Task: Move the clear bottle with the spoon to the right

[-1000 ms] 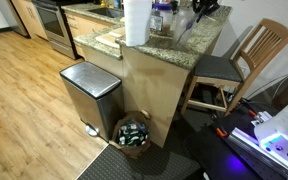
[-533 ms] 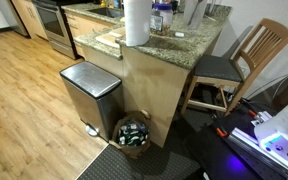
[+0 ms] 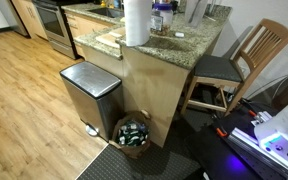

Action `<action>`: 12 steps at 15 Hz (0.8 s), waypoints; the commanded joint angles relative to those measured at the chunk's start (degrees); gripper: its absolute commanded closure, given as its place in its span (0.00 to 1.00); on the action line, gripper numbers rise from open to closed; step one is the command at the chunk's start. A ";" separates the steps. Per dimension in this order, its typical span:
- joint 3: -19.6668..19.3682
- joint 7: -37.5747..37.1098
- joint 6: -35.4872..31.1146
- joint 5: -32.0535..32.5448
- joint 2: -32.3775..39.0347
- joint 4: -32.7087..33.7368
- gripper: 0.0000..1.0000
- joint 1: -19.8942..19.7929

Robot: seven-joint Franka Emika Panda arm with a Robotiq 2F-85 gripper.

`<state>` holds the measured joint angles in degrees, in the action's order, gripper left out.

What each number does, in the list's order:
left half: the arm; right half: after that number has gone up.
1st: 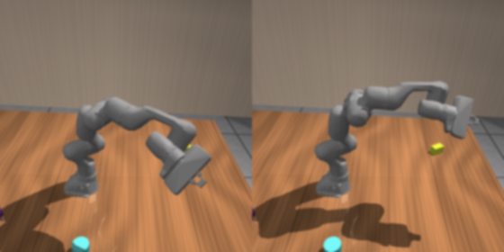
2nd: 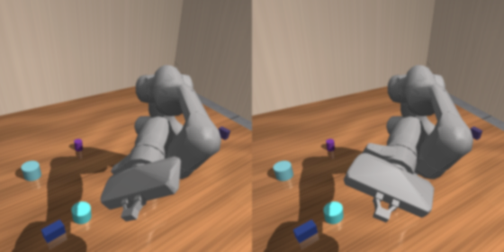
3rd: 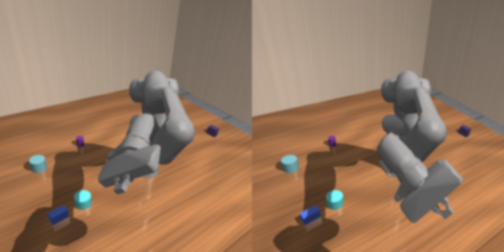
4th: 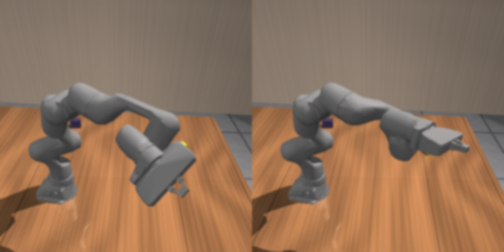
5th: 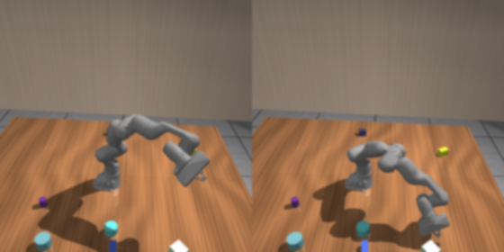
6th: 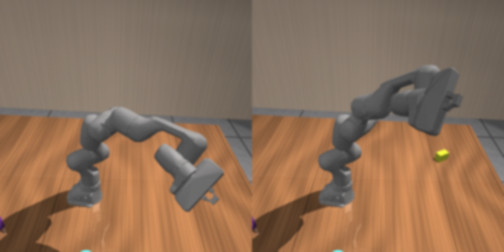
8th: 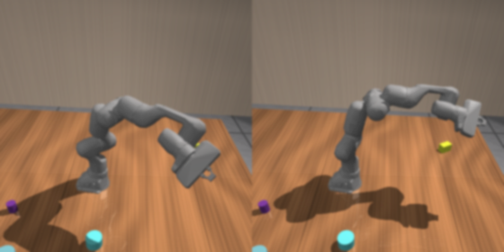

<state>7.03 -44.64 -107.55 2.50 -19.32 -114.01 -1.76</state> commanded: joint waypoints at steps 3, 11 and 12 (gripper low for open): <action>-6.64 -2.25 -7.44 0.00 3.57 7.99 0.98 -5.47; -8.79 -9.08 -9.68 0.68 6.98 9.08 0.98 -7.48; -9.23 -9.64 -10.10 0.75 8.06 9.26 0.98 -7.84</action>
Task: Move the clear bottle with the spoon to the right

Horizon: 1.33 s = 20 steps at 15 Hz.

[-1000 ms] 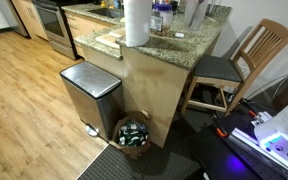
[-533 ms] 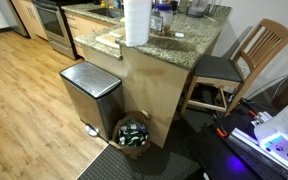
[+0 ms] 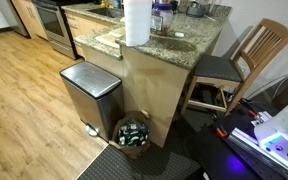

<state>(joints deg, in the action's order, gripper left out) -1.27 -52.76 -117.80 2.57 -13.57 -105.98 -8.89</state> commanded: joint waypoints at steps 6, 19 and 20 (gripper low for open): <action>-4.81 -5.02 -9.70 -0.02 11.08 1.51 0.98 -1.51; -7.56 -4.63 -16.48 -3.73 21.62 -0.22 0.98 -0.36; -7.65 -4.85 -16.24 -3.29 21.64 -0.54 0.98 -0.24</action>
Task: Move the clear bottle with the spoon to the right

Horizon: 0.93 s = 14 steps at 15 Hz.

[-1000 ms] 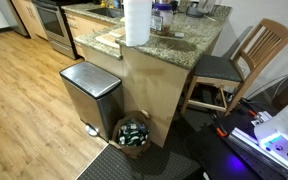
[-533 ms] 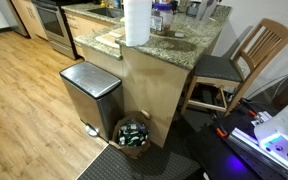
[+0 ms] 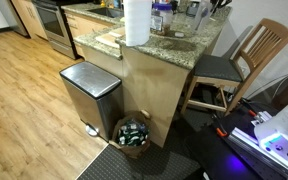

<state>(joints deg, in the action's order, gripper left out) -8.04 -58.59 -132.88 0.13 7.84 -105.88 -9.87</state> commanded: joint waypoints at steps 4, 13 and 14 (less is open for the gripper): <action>-0.75 1.09 -1.53 -0.96 -0.62 -1.67 0.65 1.19; -0.46 -1.57 -8.69 5.75 -9.37 -3.58 0.00 3.07; -0.33 -2.25 -10.21 7.05 -10.99 -4.15 0.00 2.87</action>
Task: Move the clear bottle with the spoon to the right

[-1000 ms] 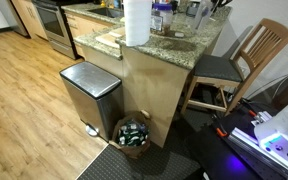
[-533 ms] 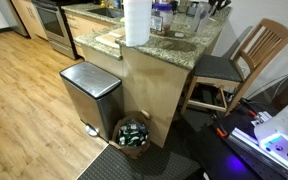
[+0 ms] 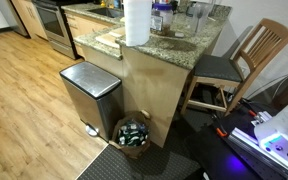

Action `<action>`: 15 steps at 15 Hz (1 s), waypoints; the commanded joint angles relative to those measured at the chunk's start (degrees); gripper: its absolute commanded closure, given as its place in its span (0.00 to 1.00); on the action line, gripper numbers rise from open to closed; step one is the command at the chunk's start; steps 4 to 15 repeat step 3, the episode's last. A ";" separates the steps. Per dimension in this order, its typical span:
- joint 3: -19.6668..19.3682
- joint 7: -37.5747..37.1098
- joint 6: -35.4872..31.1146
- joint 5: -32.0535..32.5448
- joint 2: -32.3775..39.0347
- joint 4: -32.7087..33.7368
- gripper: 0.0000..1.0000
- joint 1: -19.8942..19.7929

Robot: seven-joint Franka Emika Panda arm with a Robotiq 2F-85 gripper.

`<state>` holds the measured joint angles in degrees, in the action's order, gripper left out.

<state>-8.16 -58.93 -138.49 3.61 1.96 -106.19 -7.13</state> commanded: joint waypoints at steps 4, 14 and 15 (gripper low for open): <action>0.44 -0.68 -8.99 -1.74 -11.51 -7.67 0.00 -0.24; 0.44 -0.68 -8.99 -1.74 -11.51 -7.67 0.00 -0.24; 0.44 -0.68 -8.99 -1.74 -11.51 -7.67 0.00 -0.24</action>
